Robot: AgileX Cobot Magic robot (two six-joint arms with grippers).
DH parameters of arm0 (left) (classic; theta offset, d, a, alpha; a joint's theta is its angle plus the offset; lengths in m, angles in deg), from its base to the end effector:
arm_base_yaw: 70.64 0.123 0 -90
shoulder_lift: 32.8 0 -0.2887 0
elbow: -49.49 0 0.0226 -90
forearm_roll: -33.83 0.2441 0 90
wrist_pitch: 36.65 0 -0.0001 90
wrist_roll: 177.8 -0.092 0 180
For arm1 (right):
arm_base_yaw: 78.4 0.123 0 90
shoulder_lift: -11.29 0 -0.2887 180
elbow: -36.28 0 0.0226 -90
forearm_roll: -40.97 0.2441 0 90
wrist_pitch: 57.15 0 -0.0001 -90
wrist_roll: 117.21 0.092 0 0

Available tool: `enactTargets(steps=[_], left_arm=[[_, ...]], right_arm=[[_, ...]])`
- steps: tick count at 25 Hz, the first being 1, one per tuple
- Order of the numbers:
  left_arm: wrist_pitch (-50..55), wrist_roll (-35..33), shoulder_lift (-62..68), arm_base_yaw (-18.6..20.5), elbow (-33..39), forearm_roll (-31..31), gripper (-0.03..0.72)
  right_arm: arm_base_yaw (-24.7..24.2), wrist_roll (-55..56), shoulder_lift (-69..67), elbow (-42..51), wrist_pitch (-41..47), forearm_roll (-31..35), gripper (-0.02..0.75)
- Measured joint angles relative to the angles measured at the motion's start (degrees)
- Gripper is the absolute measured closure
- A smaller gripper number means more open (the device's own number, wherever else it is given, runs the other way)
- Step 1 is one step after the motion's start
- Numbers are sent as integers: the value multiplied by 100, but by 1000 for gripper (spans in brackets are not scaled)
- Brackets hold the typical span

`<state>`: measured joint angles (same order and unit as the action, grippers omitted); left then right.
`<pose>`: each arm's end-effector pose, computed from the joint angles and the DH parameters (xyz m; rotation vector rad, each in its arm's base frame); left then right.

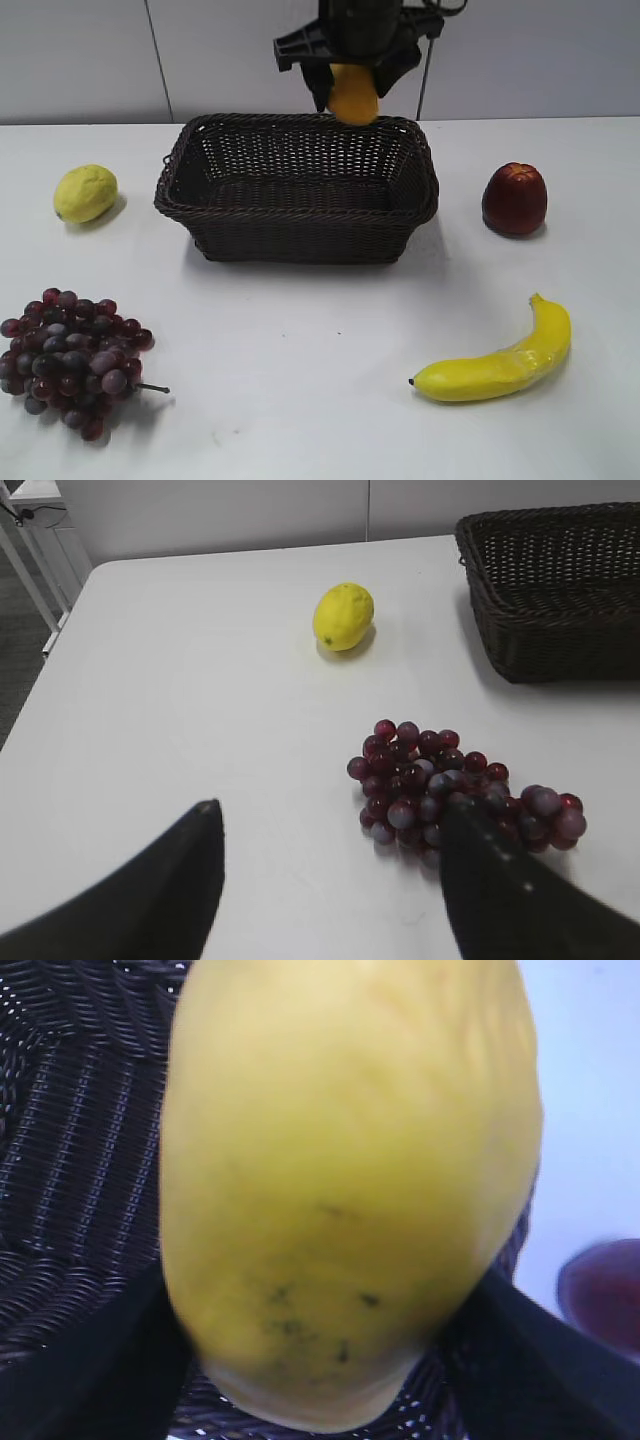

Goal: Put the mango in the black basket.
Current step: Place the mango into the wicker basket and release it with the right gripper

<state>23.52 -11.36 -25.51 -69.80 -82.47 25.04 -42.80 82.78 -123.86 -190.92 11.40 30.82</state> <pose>-0.0158 -0.0124 0.2782 0.2299 1.9934 -0.0221 0.4026 0.2697 0.2749 -0.4071 2.6664 0.0483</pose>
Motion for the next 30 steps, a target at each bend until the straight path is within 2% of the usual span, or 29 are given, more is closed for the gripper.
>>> enactTargets(steps=[8, 15, 16, 19, 30], left_arm=[[0, 0, 0, 0, 0, 0, 169], [0, 0, 0, 0, 0, 0, 169], [0, 0, 0, 0, 0, 0, 169], [0, 0, 0, 0, 0, 0, 169], [0, 0, 0, 0, 0, 0, 169]], right_arm=[[-21, -532, -548, 0, -405, 470, 205], [-21, -996, -684, 6, -362, 941, 205], [-21, -1046, -684, 6, -358, 972, 197], [-21, -1106, -684, 6, -321, 1015, 103], [-87, -1087, -665, -59, 80, 1015, 100]])
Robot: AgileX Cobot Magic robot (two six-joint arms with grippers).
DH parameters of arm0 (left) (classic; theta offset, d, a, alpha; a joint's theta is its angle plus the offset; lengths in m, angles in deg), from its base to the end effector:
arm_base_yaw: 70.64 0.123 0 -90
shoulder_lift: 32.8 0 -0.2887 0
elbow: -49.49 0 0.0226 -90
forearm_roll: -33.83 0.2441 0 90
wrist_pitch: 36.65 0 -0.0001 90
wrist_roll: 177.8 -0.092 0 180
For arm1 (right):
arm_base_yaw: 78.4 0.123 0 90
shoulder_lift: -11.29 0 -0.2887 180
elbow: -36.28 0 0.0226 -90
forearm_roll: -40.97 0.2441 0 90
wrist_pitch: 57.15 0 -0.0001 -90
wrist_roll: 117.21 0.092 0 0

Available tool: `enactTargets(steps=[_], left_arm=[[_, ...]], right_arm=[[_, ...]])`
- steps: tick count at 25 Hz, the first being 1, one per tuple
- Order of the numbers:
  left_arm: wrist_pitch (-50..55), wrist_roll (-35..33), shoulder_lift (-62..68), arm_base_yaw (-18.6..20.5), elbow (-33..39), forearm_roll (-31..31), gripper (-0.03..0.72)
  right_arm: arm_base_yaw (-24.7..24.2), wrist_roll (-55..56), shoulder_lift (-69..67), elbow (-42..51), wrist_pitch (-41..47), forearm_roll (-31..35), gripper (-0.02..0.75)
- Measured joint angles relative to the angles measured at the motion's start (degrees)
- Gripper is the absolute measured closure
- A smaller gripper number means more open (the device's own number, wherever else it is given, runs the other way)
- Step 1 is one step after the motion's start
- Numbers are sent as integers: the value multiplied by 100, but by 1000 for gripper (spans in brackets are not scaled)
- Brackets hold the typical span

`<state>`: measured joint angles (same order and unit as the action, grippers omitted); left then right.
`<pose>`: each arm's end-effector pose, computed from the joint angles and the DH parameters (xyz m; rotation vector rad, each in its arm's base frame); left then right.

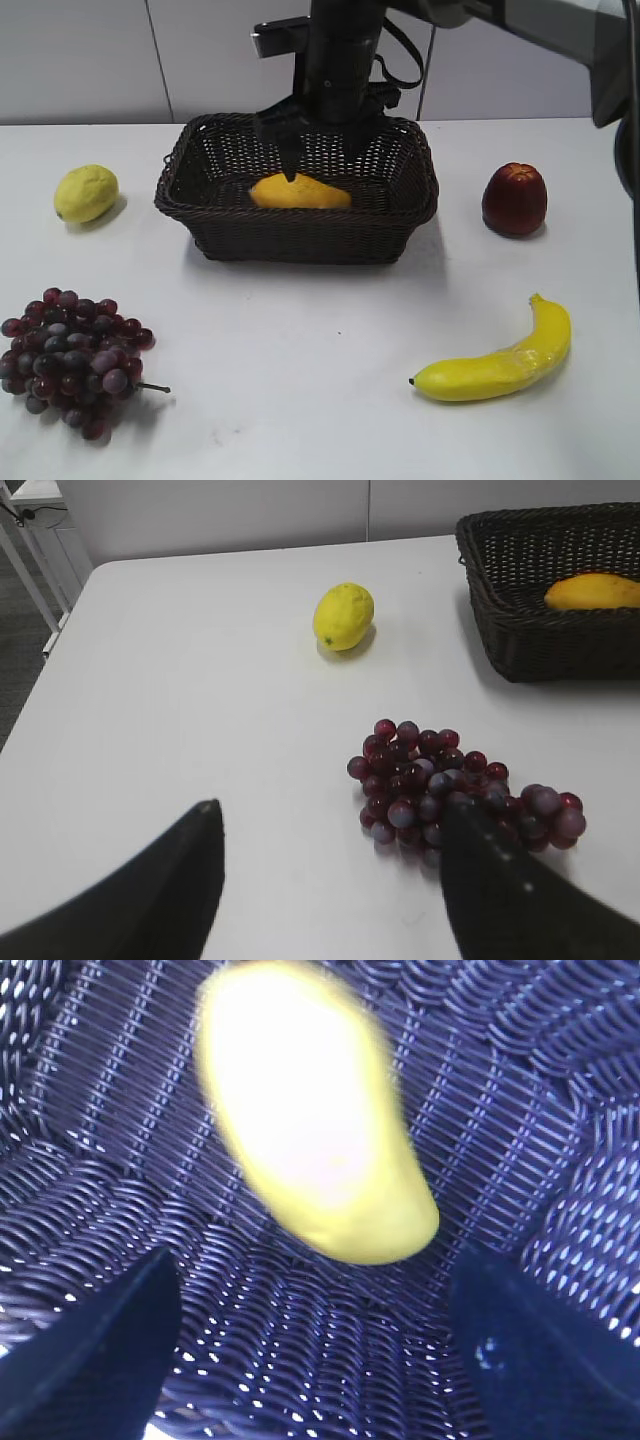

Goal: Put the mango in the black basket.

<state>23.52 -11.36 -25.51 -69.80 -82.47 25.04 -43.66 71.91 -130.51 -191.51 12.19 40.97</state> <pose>-0.0158 -0.0124 0.2782 0.2299 1.9934 -0.0221 0.4094 0.2839 0.2188 -0.6359 2.7965 0.1567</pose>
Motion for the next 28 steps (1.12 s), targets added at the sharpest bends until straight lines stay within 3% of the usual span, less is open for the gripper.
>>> enactTargets(steps=[6, 12, 18, 23, 28], left_arm=[[0, 0, 0, 0, 0, 0, 169], [0, 0, 0, 0, 0, 0, 169], [0, 0, 0, 0, 0, 0, 169], [0, 0, 0, 0, 0, 0, 169], [0, 0, 0, 0, 0, 0, 169]], right_arm=[[-405, 47, 407, 0, 12, -129, 106], [-1192, 63, 1081, 315, 12, -264, 120], [-1729, 34, 1917, 1752, 1, -388, 138], [-1754, 4, 2827, 3381, -111, -712, 141], [-1754, 63, 3894, 5115, -876, -642, 141]])
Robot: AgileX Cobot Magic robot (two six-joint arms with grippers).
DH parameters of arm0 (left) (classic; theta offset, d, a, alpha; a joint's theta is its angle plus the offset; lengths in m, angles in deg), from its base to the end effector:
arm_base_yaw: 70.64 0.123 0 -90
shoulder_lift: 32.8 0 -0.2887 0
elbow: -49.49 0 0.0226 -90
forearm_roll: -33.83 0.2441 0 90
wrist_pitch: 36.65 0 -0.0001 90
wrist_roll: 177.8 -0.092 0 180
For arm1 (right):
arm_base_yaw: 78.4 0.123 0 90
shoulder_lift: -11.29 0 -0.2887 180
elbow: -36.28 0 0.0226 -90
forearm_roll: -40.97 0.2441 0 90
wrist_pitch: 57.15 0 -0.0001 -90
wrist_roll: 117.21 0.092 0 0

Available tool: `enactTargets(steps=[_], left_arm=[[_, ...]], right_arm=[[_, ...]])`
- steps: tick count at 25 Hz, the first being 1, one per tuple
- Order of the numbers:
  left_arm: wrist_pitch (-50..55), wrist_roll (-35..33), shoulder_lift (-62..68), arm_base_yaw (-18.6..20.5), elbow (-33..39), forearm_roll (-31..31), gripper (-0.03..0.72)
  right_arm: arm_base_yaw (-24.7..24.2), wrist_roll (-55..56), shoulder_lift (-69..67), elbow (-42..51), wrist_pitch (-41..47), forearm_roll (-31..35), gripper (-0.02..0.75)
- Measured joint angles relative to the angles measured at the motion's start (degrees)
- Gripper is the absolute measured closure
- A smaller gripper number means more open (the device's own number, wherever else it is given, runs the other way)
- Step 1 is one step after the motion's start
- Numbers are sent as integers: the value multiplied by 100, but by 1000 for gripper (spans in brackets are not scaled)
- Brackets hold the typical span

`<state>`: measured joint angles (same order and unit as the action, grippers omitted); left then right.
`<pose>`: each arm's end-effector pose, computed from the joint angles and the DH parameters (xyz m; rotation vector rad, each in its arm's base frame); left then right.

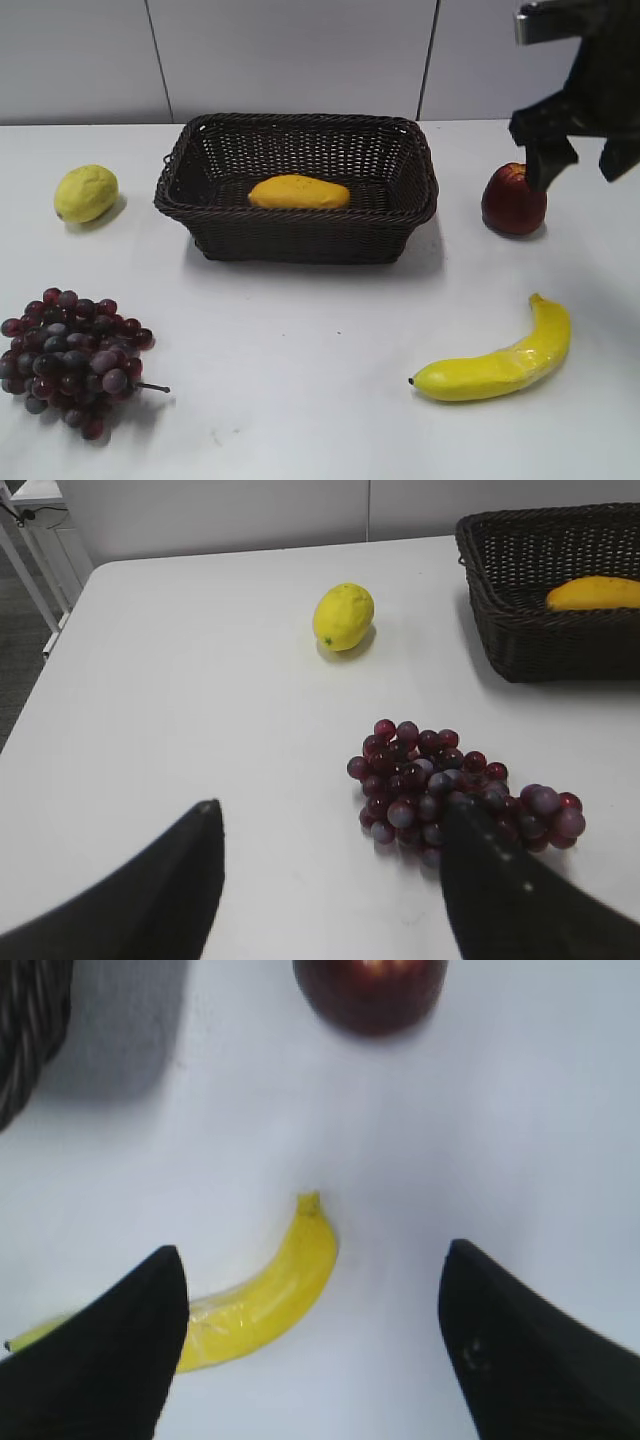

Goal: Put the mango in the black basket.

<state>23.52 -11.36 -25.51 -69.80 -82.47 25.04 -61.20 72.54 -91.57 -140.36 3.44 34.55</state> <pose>-0.0158 -0.0124 0.2782 0.2299 1.9934 -0.0221 0.3141 0.0878 0.2689 -0.2511 2.8822 -0.0685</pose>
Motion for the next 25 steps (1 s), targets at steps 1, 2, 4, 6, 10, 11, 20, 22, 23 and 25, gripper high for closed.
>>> enactTargets(steps=[1, 2, 4, 6, 10, 11, 20, 22, 23, 25], left_arm=[[0, 0, 0, 0, 0, 0, 169], [0, 0, 0, 0, 0, 0, 169], [0, 0, 0, 0, 0, 0, 169], [0, 0, 0, 0, 0, 0, 169], [0, 0, 0, 0, 0, 0, 169], [0, 0, 0, 0, 0, 0, 169], [0, 0, 0, 0, 0, 0, 169], [0, 0, 0, 0, 0, 0, 169], [0, 0, 0, 0, 0, 0, 169], [0, 0, 0, 0, 0, 0, 169]], right_arm=[[0, 11, 224, 373, -134, 5, 141], [0, 17, 410, 741, -238, 17, 141], [0, 24, 875, 1396, -458, 29, 141], [0, 29, 1323, 2046, -598, 29, 142], [0, 41, 2245, 3064, -663, 29, 142], [0, 41, 2484, 3244, -669, 35, 142], [0, 46, 4357, 4398, -837, 161, 142], [0, 46, 4750, 4409, -926, 234, 142], [0, 46, 4914, 4415, -930, 265, 142], [0, 46, 5312, 4415, -894, 325, 142]])
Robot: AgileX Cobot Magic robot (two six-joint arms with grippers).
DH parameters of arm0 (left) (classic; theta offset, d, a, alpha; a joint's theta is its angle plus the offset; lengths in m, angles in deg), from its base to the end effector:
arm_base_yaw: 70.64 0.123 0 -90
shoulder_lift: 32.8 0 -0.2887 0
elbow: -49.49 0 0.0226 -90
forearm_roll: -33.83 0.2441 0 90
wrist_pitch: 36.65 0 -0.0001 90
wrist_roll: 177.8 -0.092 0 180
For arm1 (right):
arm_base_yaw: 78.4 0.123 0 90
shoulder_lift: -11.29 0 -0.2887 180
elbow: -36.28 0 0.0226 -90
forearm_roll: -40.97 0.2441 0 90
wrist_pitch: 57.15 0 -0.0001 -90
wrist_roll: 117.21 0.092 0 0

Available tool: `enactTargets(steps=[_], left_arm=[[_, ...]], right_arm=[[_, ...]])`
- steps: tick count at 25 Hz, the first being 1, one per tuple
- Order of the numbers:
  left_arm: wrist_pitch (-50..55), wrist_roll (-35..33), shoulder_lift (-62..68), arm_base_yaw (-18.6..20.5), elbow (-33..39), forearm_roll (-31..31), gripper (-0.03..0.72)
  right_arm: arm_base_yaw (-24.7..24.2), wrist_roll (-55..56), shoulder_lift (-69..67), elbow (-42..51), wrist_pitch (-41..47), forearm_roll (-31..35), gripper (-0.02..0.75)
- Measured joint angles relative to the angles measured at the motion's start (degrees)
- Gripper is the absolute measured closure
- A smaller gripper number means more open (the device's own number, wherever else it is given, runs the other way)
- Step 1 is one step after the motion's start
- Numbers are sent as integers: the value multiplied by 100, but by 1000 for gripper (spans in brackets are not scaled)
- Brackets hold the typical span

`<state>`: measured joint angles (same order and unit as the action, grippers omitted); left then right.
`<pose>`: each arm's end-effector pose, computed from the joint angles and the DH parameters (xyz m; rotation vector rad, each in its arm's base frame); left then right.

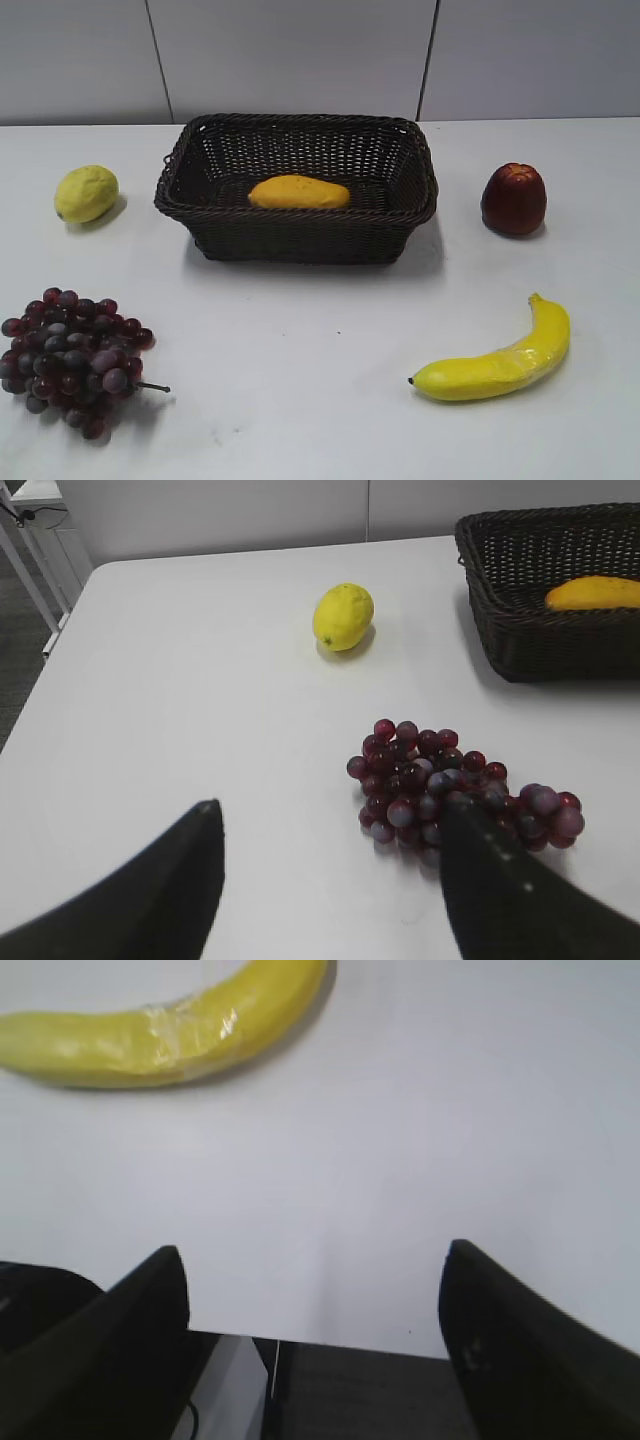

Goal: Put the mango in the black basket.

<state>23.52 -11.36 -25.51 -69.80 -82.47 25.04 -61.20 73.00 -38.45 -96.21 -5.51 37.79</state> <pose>-0.0158 -0.0124 0.2782 0.2299 1.9934 -0.0221 0.1023 0.0275 0.2562 -0.1875 2.5932 0.1044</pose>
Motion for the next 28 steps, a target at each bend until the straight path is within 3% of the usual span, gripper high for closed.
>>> enactTargets(steps=[13, 20, 28], left_arm=[[0, 0, 0, 0, 0, -5, 169], [0, 0, 0, 0, 0, -5, 169], [0, 0, 0, 0, 0, -5, 169]], right_arm=[[0, -196, 2298, 95, 835, 82, 162], [0, -281, 3438, 95, 852, 202, 225], [-12, -281, 4238, 95, 870, 208, 234]])
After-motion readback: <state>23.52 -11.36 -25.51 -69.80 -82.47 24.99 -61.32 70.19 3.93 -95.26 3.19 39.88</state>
